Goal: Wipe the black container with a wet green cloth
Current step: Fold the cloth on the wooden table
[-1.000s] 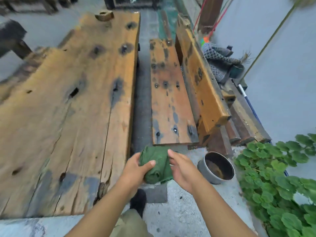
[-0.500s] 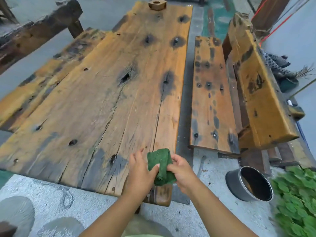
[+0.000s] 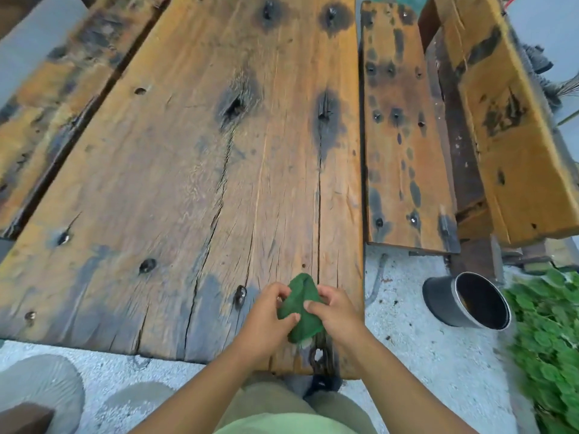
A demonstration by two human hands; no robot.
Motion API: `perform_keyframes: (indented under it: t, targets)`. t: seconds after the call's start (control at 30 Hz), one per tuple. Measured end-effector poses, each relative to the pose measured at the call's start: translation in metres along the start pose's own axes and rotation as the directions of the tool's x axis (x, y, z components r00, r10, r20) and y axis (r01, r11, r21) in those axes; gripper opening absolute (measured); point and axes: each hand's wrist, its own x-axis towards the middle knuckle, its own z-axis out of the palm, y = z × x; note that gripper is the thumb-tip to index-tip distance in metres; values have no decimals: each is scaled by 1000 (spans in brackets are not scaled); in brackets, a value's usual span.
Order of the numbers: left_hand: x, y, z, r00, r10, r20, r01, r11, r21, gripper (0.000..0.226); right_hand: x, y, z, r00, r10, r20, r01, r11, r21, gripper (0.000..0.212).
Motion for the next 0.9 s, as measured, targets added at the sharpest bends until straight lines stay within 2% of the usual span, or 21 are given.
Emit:
perform_keyframes:
  t: [0.07, 0.2, 0.33, 0.4, 0.5, 0.63, 0.7, 0.77, 0.83, 0.9]
  targets:
    - [14, -10, -6, 998, -66, 7, 66, 998, -23, 28, 10, 4, -7, 997, 64, 49, -62, 997, -38, 22]
    - [38, -31, -37, 975, -184, 127, 191, 981, -43, 28, 29, 8, -31, 965, 232, 125, -217, 968, -128, 21]
    - [57, -55, -56, 940, -295, 173, 327, 922, -208, 17, 43, 13, -51, 945, 294, 142, -257, 937, -235, 23]
    - [65, -68, -54, 919, -333, 210, 385, 873, -301, 9, 48, 20, -53, 934, 322, 157, -286, 934, -214, 23]
    - [74, -86, -48, 896, -381, 229, 439, 842, -315, 5, 57, 28, -53, 937, 324, 131, -311, 944, -108, 23]
    - [84, -100, -48, 912, -382, 153, 411, 866, -284, 14, 71, 39, -55, 977, 215, -6, -213, 967, -142, 20]
    - [90, -104, -50, 937, -335, 94, 348, 916, -200, 20, 78, 44, -56, 987, 147, -61, -157, 963, -220, 16]
    - [96, -107, -49, 971, -238, 32, 239, 971, -14, 21, 85, 50, -56, 993, 79, -89, -104, 935, -338, 12]
    - [98, -109, -46, 995, -99, -19, 101, 959, 266, 20, 88, 55, -54, 994, -30, -102, -33, 826, -562, 14]
    - [96, -111, -41, 998, 11, -57, 18, 872, 489, 19, 87, 57, -52, 984, -122, -133, -22, 649, -761, 21]
